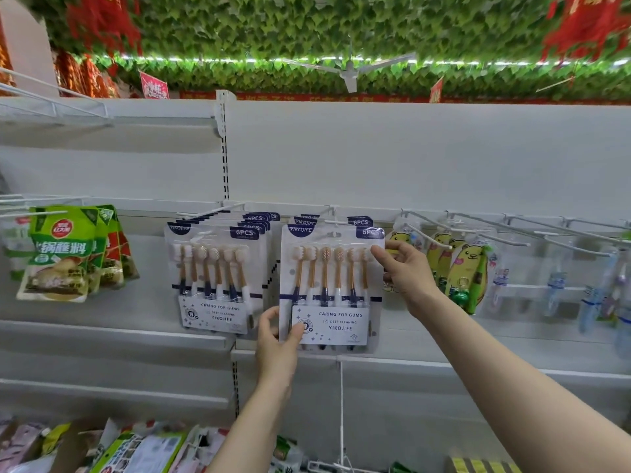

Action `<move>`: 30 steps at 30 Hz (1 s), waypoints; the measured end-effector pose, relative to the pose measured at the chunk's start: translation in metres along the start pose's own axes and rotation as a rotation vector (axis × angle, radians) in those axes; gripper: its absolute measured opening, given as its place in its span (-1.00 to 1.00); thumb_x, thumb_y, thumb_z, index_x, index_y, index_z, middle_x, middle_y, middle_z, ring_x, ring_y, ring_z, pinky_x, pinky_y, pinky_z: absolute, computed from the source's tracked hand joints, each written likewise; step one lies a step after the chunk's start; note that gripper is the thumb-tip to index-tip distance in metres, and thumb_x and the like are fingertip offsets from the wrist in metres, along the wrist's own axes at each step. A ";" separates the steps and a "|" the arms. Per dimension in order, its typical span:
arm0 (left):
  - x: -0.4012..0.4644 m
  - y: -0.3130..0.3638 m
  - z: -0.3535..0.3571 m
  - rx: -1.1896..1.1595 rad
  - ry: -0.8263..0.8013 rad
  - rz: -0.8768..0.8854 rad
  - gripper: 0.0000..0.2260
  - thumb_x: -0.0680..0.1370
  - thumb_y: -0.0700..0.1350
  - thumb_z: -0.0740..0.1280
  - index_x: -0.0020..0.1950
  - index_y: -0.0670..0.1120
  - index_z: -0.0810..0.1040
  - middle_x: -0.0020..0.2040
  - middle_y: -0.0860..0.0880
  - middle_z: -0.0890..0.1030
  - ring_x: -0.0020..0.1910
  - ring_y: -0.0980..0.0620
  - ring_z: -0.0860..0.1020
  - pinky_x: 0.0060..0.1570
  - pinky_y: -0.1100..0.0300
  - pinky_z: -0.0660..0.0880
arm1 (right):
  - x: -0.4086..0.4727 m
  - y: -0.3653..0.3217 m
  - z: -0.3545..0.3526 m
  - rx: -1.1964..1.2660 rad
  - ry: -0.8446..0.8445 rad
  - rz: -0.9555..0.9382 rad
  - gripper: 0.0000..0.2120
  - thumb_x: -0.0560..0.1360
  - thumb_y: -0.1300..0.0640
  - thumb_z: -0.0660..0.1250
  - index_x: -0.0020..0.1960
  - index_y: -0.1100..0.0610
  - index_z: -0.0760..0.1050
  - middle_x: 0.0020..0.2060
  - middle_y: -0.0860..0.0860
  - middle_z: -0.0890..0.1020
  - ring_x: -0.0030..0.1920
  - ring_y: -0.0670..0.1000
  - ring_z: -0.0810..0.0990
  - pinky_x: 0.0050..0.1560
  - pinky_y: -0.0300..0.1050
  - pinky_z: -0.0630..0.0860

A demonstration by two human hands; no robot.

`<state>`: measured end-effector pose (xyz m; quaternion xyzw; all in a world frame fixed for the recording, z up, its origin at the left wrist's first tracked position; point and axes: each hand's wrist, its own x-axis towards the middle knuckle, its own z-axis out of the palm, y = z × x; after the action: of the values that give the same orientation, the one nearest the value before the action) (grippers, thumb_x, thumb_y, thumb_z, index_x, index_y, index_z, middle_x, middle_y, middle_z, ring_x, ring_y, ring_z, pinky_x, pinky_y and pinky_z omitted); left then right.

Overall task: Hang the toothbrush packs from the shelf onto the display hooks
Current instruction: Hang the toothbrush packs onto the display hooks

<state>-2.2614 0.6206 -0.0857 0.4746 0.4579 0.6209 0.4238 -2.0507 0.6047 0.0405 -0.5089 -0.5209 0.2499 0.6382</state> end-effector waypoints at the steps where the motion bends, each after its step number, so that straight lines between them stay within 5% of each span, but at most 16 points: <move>1: 0.005 0.000 0.001 0.012 0.004 -0.010 -0.61 0.52 -0.14 0.45 0.26 0.13 0.40 0.29 -0.06 0.54 0.23 -0.06 0.51 0.17 0.00 0.49 | 0.002 -0.001 0.001 -0.011 0.001 0.014 -0.90 0.55 0.04 0.43 0.03 -0.01 0.55 -0.22 -0.07 0.64 -0.27 -0.12 0.55 -0.23 -0.22 0.47; 8: 0.025 -0.004 0.006 0.048 -0.021 -0.032 -0.58 0.53 -0.14 0.44 0.32 0.07 0.39 0.29 -0.06 0.49 0.21 -0.04 0.46 0.15 0.01 0.44 | 0.012 0.002 0.005 -0.074 0.021 0.041 -0.79 0.54 0.02 0.44 0.13 0.07 0.55 -0.21 -0.01 0.62 -0.23 -0.05 0.55 -0.15 -0.13 0.53; 11: 0.030 -0.011 0.005 0.050 -0.038 -0.037 -0.55 0.52 -0.10 0.44 0.36 0.07 0.37 0.27 -0.06 0.48 0.22 -0.09 0.48 0.19 -0.07 0.48 | 0.010 0.007 0.006 -0.069 0.023 0.039 -0.85 0.54 -0.01 0.43 0.09 -0.04 0.56 -0.13 -0.01 0.68 -0.17 -0.05 0.61 -0.12 -0.13 0.56; 14: 0.035 -0.027 0.002 0.043 -0.029 -0.045 -0.54 0.52 -0.09 0.44 0.38 0.03 0.37 0.19 -0.06 0.50 0.08 -0.04 0.51 0.09 0.03 0.46 | 0.007 0.025 0.006 -0.142 0.045 0.083 -0.77 0.56 -0.04 0.41 0.18 -0.02 0.57 -0.03 0.01 0.69 -0.04 -0.03 0.66 -0.02 -0.09 0.60; 19: 0.018 -0.072 0.005 0.148 -0.042 -0.260 -0.47 0.53 -0.12 0.44 0.41 -0.20 0.32 0.16 -0.21 0.56 0.16 -0.17 0.55 0.16 0.03 0.43 | -0.021 0.077 -0.017 -0.421 0.001 0.296 -0.61 0.59 0.02 0.36 0.36 0.15 0.46 0.05 0.09 0.63 0.02 0.07 0.60 0.00 -0.06 0.53; 23: -0.017 -0.081 0.033 0.340 -0.247 -0.347 -0.52 0.50 -0.11 0.48 0.34 -0.24 0.43 0.22 -0.22 0.58 0.19 -0.17 0.55 0.15 0.07 0.43 | -0.057 0.091 -0.069 -0.770 -0.153 0.416 -0.53 0.56 -0.03 0.37 0.41 0.10 0.42 0.28 0.14 0.55 0.23 0.14 0.56 0.24 0.04 0.52; 30: -0.095 0.001 0.135 0.621 -0.663 -0.039 -0.54 0.44 -0.10 0.53 0.28 -0.15 0.49 0.20 -0.13 0.56 0.18 -0.11 0.55 0.23 0.01 0.49 | -0.118 0.038 -0.204 -1.219 -0.265 0.358 -0.51 0.61 -0.06 0.30 0.48 0.07 0.35 0.41 0.09 0.47 0.35 0.14 0.47 0.30 0.03 0.44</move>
<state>-2.1111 0.5517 -0.0858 0.7438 0.4707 0.2604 0.3967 -1.8945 0.4385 -0.0306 -0.8236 -0.5508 0.0729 0.1137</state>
